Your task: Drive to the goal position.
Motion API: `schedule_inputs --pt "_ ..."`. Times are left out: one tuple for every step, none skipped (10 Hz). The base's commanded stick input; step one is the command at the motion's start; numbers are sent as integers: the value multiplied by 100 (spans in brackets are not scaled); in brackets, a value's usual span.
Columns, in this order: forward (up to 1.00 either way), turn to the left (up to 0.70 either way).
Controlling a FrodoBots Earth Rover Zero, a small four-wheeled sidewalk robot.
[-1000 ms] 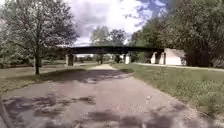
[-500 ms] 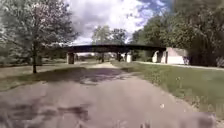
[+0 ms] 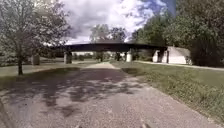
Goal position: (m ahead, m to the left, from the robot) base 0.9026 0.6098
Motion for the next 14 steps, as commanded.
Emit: schedule_inputs --pt "0 0" --pt "0 0" --pt "0 0" --pt "100 0" --pt "100 0" --pt "100 0" --pt "100 0" --pt "100 0" --pt "100 0" --pt "100 0" --pt "100 0" --pt "100 0" --pt "100 0" --pt "100 0"
